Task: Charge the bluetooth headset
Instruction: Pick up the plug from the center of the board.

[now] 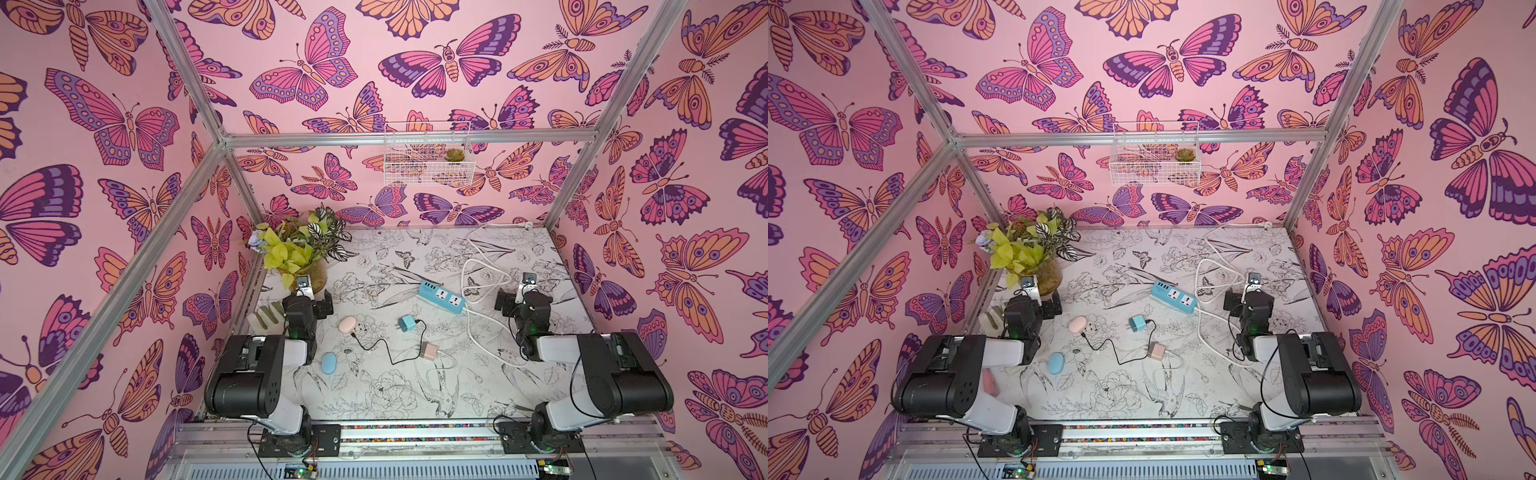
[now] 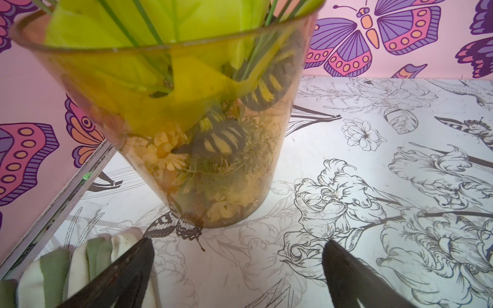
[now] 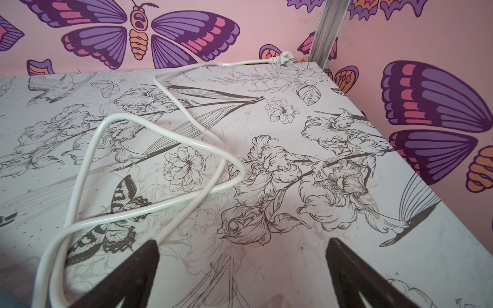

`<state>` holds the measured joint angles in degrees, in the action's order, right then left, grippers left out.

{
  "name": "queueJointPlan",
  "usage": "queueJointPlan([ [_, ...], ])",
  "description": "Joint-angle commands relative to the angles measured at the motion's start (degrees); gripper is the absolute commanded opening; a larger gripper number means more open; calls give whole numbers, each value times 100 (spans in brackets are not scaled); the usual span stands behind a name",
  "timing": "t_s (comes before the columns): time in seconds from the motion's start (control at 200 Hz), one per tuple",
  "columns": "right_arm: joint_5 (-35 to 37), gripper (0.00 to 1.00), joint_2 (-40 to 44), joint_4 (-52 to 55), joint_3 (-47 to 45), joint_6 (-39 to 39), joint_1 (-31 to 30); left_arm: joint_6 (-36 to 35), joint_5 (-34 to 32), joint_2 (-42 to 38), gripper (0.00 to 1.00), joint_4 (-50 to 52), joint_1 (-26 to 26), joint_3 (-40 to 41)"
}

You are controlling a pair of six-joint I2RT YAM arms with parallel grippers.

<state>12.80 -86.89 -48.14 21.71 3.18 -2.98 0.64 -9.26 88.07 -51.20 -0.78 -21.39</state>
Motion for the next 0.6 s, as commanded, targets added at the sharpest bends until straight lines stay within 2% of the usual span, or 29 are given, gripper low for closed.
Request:
queueJointPlan([
  [0.0,-8,99,256,77,79,39,43,54,-415,-467,100,890,-72,-296],
  [0.085,1,99,619,1214,474,129,39,89,-885,-741,100,2118,-171,-876],
  [0.14,20,99,888,2284,864,262,43,258,-985,-844,100,2791,-210,-1257],
  [0.2,-224,99,1142,2607,998,272,43,627,-883,-1018,100,3510,-226,-1691],
  [0.271,-298,99,1495,2779,1009,604,43,1058,-459,-1223,100,4165,-227,-2070],
  [0.356,-391,99,1894,3208,1148,1279,64,1546,191,-1449,100,4433,-209,-2210],
  [0.451,-310,99,2236,4187,1427,2546,125,3078,482,-1977,100,4673,-131,-2073],
  [0.511,-883,99,2333,4308,1413,3031,293,3958,1032,-2196,100,4600,16,-1844],
  [0.596,-1844,99,2278,4172,1331,3725,617,4411,2026,-2350,100,4316,118,-1656],
])
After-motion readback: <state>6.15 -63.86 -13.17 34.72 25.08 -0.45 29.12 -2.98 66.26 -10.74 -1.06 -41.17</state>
